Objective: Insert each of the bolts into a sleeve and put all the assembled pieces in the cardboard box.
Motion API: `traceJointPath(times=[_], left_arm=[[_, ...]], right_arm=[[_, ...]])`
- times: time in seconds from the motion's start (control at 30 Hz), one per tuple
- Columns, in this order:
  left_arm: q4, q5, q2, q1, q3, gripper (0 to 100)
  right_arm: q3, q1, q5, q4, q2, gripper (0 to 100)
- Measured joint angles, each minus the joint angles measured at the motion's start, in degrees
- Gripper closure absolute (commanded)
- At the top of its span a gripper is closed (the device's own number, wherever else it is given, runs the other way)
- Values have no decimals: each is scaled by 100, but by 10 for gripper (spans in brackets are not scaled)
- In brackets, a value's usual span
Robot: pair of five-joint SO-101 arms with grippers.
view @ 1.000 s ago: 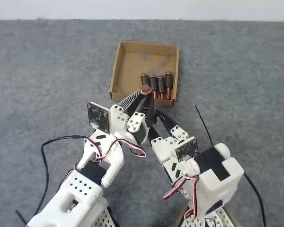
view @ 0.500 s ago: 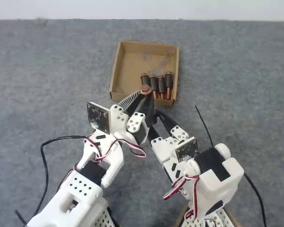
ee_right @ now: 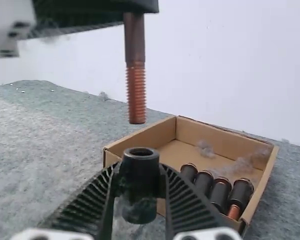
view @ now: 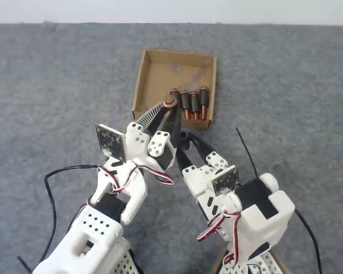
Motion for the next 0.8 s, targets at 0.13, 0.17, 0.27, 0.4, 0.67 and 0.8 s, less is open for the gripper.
traceJointPath(times=[0.13, 0.17, 0.27, 0.4, 0.67, 0.8], left_arm=[[0, 0, 0, 0, 0, 989], [0, 0, 0, 0, 0, 989], [0, 0, 0, 0, 0, 989], [9, 0, 18, 35, 0, 989], [237, 0, 18, 290, 9, 989], [264, 0, 18, 273, 9, 989]], right_arm=[[0, 0, 0, 0, 0, 992], [0, 0, 0, 0, 0, 992], [0, 0, 0, 0, 0, 992], [0, 0, 0, 0, 0, 992], [0, 0, 0, 0, 0, 992], [0, 0, 0, 0, 0, 992]])
